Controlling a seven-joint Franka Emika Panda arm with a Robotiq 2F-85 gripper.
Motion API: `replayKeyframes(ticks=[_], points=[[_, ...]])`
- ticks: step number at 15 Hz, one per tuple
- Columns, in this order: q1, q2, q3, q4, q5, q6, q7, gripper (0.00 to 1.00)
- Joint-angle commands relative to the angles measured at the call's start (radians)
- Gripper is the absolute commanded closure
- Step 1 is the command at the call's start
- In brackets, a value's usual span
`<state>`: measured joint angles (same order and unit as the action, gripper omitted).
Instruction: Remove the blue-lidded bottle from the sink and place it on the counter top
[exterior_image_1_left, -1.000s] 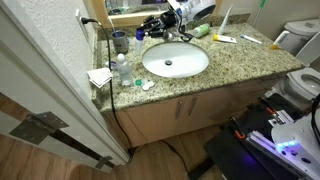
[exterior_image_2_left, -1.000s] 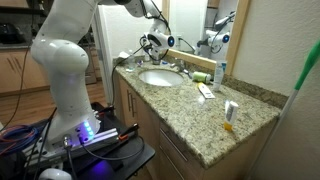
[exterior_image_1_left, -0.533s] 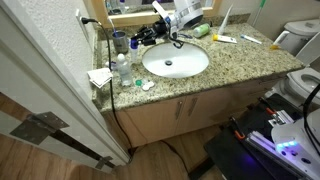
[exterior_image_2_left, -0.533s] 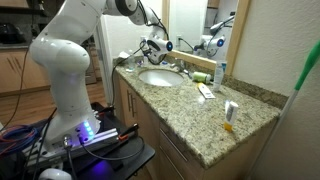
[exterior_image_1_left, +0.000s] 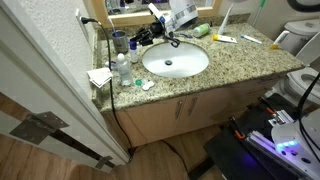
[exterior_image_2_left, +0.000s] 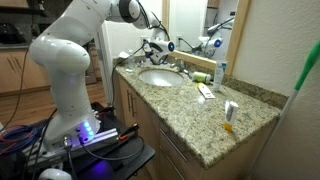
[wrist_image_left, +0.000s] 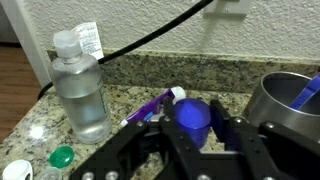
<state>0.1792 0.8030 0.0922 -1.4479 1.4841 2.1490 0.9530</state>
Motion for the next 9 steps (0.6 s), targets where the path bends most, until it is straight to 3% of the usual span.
replayKeyframes(ticks=[1,3,5,9], points=[[0.003,0.026,-0.004,0.060,-0.069,-0.004,0.077,0.86],[-0.001,0.030,0.000,0.077,-0.094,-0.003,0.078,0.36],[-0.012,0.024,0.009,0.084,-0.094,-0.008,0.060,0.29],[-0.034,0.007,0.026,0.091,-0.067,-0.022,0.024,0.02]])
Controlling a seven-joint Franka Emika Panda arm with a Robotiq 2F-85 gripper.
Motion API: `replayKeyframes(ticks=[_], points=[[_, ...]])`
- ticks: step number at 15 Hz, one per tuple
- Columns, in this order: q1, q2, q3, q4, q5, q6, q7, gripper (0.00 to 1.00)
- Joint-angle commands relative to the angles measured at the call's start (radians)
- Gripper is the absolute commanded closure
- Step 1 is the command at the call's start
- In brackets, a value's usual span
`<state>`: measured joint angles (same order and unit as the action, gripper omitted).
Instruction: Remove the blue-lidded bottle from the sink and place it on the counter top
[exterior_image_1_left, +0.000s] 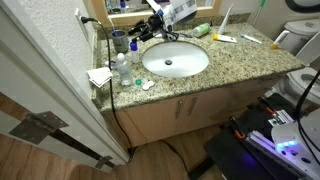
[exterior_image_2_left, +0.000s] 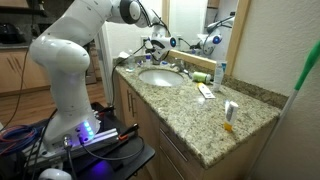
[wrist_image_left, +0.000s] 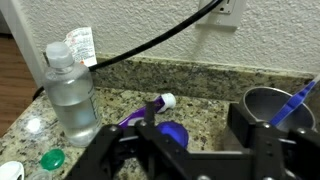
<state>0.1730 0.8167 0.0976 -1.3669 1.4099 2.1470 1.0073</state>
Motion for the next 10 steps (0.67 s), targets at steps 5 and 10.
replayKeyframes(ticks=[5,10], points=[[-0.035,-0.006,0.015,0.029,-0.019,-0.041,-0.050,0.00],[-0.023,0.000,0.013,0.029,-0.009,-0.011,-0.025,0.00]])
